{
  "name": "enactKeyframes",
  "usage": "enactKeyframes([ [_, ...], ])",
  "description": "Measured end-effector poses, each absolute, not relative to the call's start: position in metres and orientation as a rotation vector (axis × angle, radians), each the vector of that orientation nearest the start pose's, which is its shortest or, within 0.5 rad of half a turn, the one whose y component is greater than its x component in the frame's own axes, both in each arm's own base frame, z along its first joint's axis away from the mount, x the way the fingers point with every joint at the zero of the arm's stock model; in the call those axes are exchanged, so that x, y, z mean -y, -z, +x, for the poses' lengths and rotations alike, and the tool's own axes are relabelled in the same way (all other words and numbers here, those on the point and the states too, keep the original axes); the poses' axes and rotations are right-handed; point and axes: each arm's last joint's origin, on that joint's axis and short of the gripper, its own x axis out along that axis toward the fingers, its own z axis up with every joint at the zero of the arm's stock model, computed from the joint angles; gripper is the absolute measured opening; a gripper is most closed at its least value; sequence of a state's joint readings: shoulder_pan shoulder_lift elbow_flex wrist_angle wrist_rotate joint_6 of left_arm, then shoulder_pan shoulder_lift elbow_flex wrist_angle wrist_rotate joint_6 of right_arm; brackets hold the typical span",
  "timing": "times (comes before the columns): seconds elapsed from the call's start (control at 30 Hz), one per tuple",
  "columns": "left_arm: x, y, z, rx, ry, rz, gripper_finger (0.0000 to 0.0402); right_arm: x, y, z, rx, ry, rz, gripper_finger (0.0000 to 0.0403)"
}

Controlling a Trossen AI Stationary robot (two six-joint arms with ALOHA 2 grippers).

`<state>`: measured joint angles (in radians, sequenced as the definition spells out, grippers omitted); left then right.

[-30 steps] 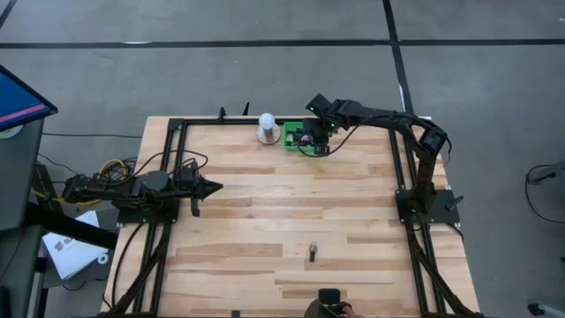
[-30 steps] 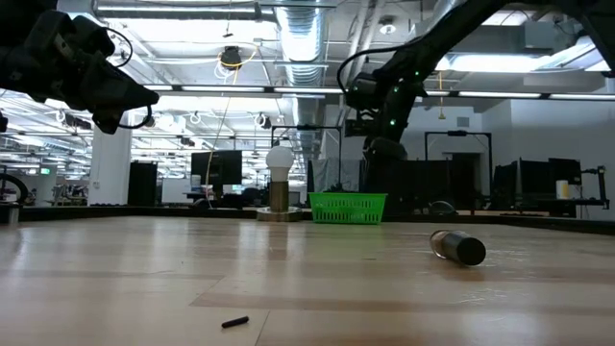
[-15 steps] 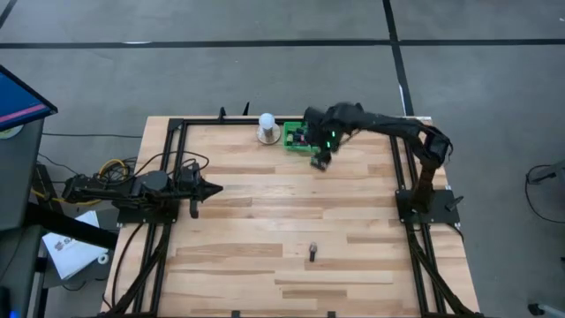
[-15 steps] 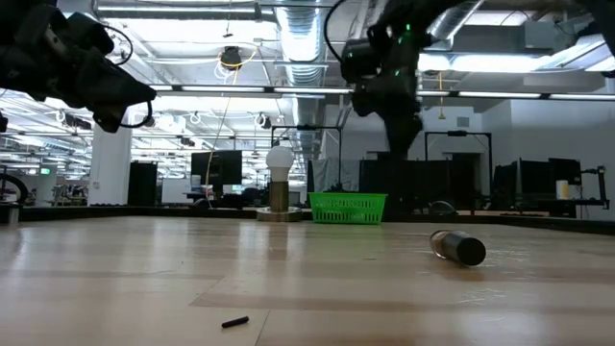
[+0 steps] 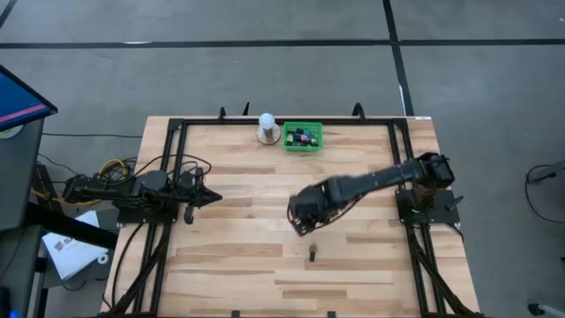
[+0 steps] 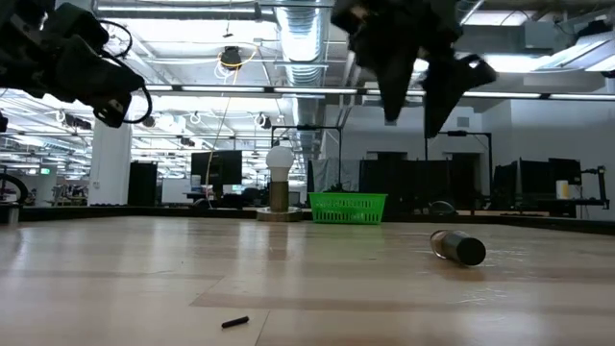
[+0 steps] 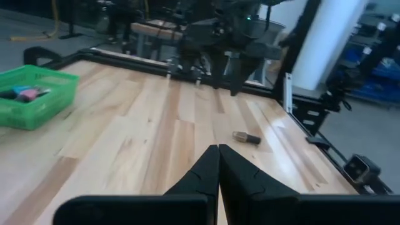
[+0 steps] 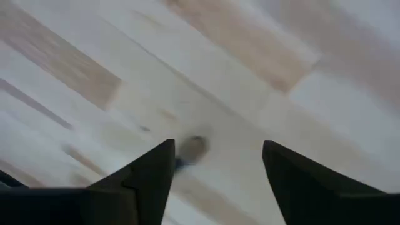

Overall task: Pick & Place Nail Polish
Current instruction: Put the brown nail polish bottle into the green basket

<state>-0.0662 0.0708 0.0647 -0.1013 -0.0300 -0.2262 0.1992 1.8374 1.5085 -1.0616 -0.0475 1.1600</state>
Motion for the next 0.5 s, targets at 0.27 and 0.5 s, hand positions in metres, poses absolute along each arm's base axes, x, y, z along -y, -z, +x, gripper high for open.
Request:
enactKeyframes([
  [0.27, 0.008, -0.171, 0.098, -0.113, 0.096, -0.159, 0.0, -0.142, -0.216, 0.34, -1.303, 0.831, 0.985, 0.026],
  [0.5, 0.01, -0.174, 0.097, -0.092, 0.18, -0.164, 0.0, -0.168, -0.17, 0.36, -1.329, 0.788, 1.07, 0.026],
])
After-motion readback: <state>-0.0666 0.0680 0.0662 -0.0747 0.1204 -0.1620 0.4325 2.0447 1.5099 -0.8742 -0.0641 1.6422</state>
